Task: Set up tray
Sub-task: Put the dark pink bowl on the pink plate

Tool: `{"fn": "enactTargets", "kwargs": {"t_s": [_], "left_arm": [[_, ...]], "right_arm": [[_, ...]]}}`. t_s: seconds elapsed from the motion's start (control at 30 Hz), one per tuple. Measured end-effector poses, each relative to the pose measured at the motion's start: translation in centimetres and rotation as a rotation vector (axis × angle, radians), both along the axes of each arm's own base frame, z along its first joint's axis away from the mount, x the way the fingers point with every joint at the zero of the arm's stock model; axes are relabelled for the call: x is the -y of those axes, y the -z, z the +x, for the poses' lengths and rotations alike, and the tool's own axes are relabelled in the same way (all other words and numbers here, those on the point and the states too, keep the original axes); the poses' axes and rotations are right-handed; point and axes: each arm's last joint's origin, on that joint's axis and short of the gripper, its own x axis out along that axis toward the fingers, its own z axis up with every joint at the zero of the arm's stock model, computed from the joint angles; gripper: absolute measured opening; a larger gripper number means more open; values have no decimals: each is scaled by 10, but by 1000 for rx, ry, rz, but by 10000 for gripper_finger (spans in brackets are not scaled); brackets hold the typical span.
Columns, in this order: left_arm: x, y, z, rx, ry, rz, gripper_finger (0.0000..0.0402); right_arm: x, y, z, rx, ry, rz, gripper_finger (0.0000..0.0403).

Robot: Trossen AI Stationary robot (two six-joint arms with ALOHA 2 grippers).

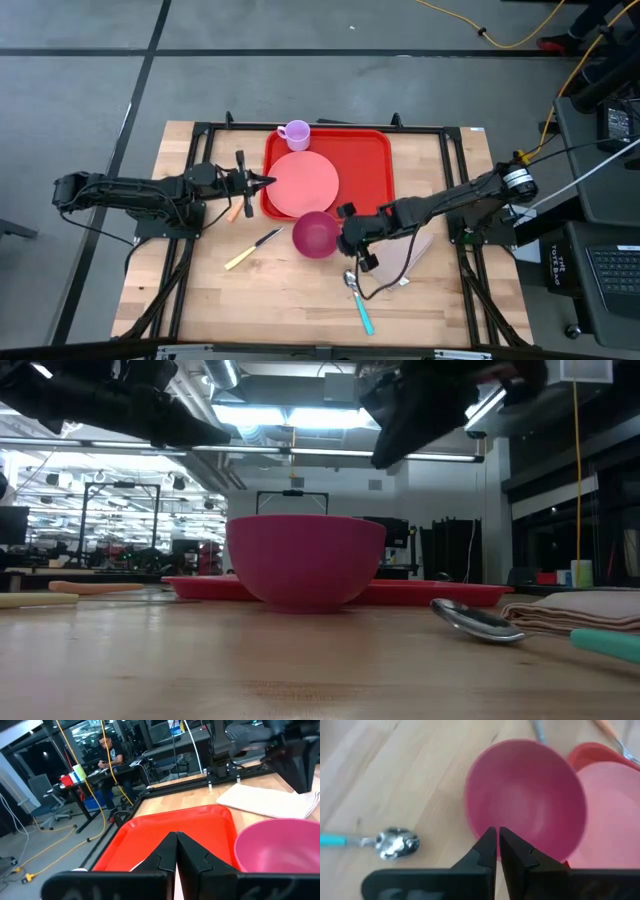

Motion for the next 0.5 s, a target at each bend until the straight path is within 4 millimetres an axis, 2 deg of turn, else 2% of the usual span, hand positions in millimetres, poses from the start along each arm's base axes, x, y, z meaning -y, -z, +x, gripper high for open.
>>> {"fn": "enactTargets", "kwargs": {"t_s": [0.33, 0.5], "left_arm": [[0, 0, 0, 12, -1, -39, 1], [0, 0, 0, 13, -2, -42, 5]], "right_arm": [[-10, 23, 4, -70, -173, -126, 114], [-10, 30, 7, -82, -159, -160, 142]]}}
